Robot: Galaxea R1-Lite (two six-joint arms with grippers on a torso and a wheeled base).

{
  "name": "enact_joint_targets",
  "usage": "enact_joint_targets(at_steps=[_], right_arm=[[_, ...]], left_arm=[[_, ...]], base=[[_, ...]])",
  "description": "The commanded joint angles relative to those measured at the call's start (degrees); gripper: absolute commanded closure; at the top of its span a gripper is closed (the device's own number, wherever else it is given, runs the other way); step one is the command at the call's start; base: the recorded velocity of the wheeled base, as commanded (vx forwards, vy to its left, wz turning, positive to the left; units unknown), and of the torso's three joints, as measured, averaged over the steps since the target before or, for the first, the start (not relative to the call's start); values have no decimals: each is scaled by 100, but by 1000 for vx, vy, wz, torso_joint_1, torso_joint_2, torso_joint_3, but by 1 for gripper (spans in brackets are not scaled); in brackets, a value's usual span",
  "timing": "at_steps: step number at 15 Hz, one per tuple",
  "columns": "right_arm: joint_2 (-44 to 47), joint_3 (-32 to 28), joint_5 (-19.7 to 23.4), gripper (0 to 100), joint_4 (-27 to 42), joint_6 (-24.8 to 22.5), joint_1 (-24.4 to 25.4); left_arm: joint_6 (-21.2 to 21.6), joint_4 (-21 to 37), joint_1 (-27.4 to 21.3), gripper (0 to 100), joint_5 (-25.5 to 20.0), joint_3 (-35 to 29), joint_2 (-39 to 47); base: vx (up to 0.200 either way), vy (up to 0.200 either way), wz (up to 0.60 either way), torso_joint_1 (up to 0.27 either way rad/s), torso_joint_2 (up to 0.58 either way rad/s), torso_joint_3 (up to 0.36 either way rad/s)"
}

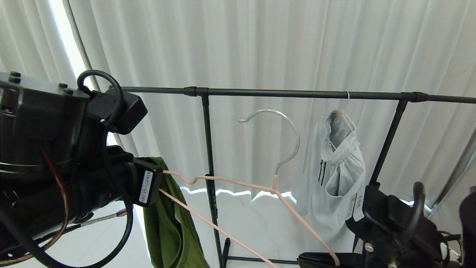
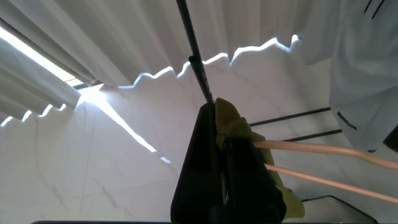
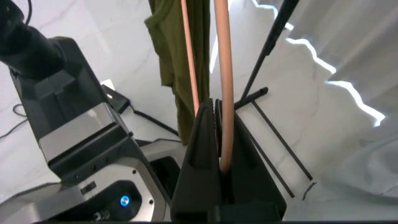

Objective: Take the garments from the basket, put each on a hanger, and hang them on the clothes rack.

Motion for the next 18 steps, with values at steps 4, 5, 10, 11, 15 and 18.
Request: enact_joint_targets(at_steps=[4, 5, 10, 11, 15, 18], right_arm=[[601, -13, 1, 100, -298, 34, -3], [724, -22, 1, 100, -359, 60, -3], [1269, -347, 1, 100, -465, 456, 6], [1321, -383, -8, 100, -465, 482, 6], [1550, -558, -8, 100, -465, 605, 50], [1787, -813, -8, 100, -465, 843, 164]], left_arm=[[-13, 1, -660, 100, -5, -9, -180], [-22, 1, -800, 100, -5, -18, -189], [-505, -8, -1530, 100, -5, -193, -215], [-505, -8, -1591, 100, -5, -202, -215], [-514, -87, -1776, 100, -5, -246, -189], [-514, -122, -1943, 100, -5, -325, -154]], base=[[0, 0, 0, 0, 0, 0], [0, 0, 0, 0, 0, 0], [0, 0, 0, 0, 0, 0], [0, 0, 0, 0, 0, 0], [0, 0, 0, 0, 0, 0], [0, 0, 0, 0, 0, 0]])
